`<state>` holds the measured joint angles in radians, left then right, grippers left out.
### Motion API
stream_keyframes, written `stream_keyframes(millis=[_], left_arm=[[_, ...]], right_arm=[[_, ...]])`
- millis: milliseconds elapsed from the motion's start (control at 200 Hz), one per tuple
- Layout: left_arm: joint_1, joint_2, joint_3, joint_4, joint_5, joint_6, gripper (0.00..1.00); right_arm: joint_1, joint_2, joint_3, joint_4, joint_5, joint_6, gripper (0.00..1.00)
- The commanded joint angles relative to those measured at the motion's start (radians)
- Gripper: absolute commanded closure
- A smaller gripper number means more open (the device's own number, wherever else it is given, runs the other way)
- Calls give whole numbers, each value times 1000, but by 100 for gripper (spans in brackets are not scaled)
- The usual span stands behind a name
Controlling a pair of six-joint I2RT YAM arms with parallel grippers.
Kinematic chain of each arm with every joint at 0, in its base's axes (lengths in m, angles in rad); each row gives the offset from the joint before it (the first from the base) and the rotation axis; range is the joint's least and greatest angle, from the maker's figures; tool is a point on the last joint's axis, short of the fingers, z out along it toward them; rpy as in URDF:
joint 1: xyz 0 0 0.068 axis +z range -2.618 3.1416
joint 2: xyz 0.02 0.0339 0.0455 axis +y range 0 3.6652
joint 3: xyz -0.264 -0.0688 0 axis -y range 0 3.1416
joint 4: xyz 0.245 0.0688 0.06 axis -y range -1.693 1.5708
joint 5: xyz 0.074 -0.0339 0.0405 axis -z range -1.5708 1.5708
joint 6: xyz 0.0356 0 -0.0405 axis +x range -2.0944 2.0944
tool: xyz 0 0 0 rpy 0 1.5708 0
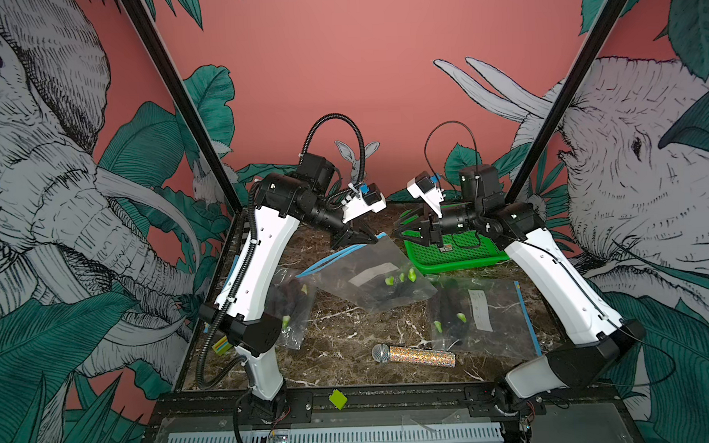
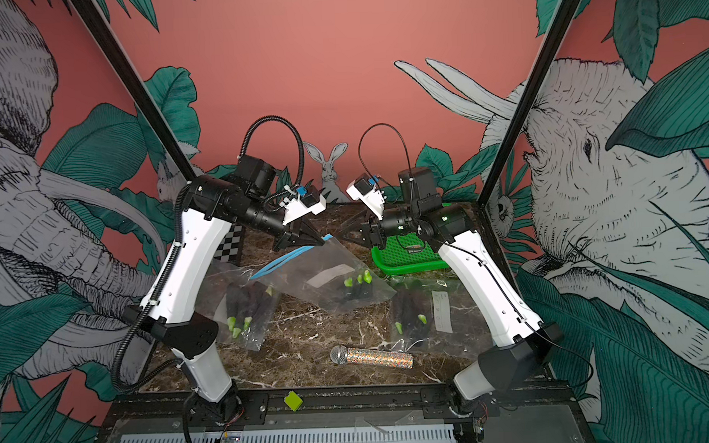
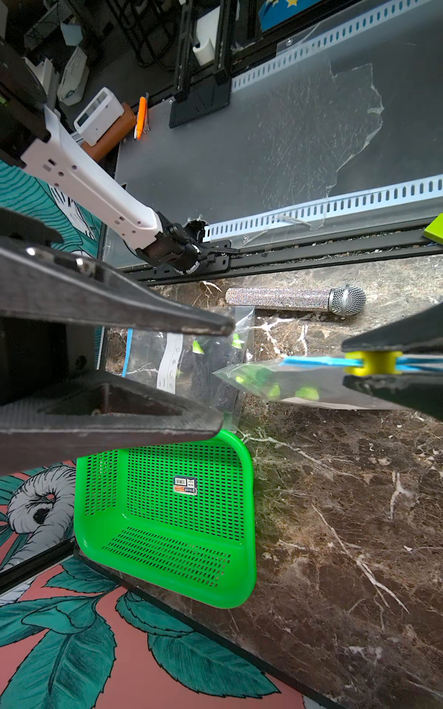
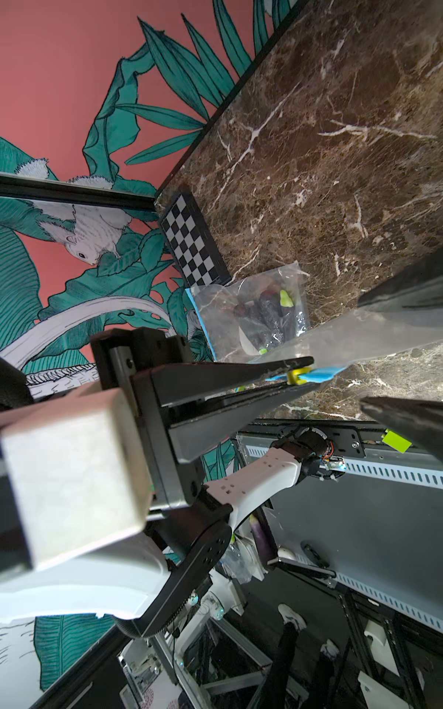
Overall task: Place the eggplant in a zip-top bag and seal the zipper
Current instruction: Zip the zipper on the zipper food storage bag.
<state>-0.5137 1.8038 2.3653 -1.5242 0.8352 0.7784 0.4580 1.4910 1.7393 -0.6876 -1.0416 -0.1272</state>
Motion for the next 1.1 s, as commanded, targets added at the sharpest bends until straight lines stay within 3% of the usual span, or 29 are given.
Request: stream_keyframes(millis=[0, 535, 825, 935, 1000, 1095], left_arm=[[2, -17, 29, -43, 11, 10, 100], [3, -14, 44, -42, 19, 9, 100], [3, -9, 47, -40, 27, 10, 100], [3, -6, 47, -37, 27, 5, 100], [3, -5, 48, -36, 25, 4, 100], [3, -6, 48, -36, 14, 0, 100]], right_arm=[[12, -1, 27, 55, -40, 6, 61], [76, 85, 74, 33, -31, -15, 62], [82, 101, 70, 68, -43, 8, 70], [84, 101, 68, 71, -52, 15, 82], [84, 101, 58, 92, -46, 26, 100], [78, 91, 40, 119, -39, 40, 100]])
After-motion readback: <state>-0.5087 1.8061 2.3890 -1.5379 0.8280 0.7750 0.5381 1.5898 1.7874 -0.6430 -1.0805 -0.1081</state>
